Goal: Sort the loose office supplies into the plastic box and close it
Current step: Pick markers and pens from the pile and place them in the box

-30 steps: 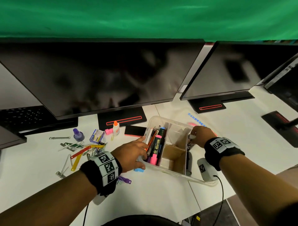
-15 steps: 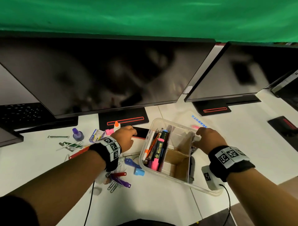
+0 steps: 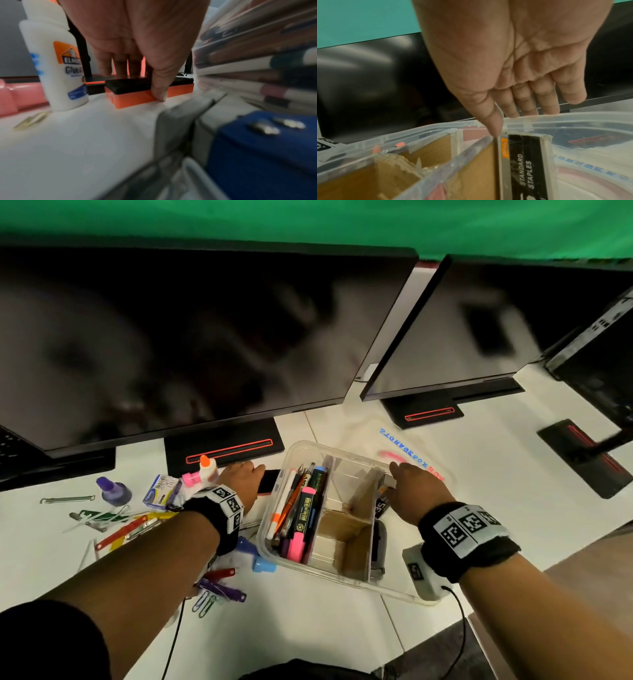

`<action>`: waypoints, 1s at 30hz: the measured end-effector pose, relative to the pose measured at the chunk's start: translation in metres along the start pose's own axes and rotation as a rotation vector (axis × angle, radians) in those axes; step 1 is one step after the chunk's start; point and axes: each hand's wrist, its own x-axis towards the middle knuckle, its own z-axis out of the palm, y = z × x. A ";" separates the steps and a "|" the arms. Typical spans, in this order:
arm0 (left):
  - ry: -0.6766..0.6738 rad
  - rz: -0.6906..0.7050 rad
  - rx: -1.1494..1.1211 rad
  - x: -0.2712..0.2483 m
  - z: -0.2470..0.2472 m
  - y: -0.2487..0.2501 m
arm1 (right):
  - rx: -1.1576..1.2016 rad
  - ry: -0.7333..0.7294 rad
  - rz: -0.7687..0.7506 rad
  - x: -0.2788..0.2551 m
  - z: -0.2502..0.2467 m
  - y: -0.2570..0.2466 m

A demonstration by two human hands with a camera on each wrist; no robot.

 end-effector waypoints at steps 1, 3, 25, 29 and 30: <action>0.002 -0.021 -0.027 -0.002 0.000 0.000 | -0.009 0.000 -0.003 0.000 0.001 0.000; 0.013 -0.056 -0.093 -0.008 -0.001 0.001 | -0.025 0.001 -0.018 0.000 0.002 0.001; 0.323 0.363 -0.499 -0.120 -0.086 0.060 | 1.018 -0.056 -0.301 -0.057 -0.050 -0.043; 0.278 0.326 -0.415 -0.122 -0.085 0.057 | 0.883 0.061 -0.224 -0.059 -0.065 -0.016; 0.217 0.304 -0.388 -0.121 -0.084 0.052 | 0.817 0.105 -0.189 -0.060 -0.072 -0.005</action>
